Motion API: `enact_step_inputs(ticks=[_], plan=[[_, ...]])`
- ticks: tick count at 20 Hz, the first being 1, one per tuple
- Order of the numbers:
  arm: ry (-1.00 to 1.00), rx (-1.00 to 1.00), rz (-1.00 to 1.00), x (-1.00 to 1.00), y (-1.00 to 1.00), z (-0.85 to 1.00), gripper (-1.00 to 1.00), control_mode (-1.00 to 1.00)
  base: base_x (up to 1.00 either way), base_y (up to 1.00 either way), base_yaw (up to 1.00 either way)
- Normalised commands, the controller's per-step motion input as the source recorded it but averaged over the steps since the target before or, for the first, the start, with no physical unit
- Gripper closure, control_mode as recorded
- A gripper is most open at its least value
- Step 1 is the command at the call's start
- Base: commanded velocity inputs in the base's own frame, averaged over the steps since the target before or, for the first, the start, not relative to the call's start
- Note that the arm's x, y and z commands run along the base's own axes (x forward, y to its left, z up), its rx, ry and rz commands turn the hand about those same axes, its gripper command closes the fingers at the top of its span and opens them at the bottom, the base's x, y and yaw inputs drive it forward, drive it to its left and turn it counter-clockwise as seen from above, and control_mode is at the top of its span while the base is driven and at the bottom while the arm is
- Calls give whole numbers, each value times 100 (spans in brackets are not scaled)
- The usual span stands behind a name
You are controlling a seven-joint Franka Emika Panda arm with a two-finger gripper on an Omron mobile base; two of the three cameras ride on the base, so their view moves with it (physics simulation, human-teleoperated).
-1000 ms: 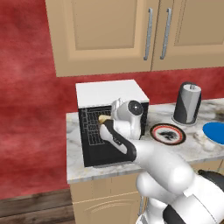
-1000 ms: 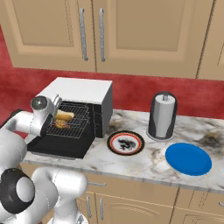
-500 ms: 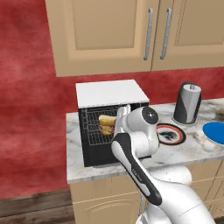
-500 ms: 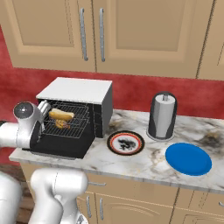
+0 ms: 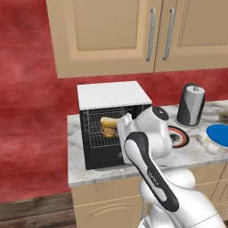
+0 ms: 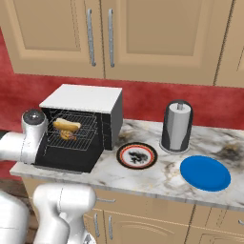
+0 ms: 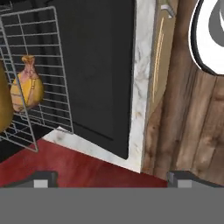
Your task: Open the toaster oven door. Place the hotdog bun on the top rack in the toaster oven and place the chicken drumstick on the bottom rack.
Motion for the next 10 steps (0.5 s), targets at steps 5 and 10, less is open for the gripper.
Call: enact_step_inputs(ticks=[5,10], plan=[[4,-30,40,0,-1,52,-100,-100,0,0,0],[4,-39,53,0,-17,8,-100,-100,0,0,0]])
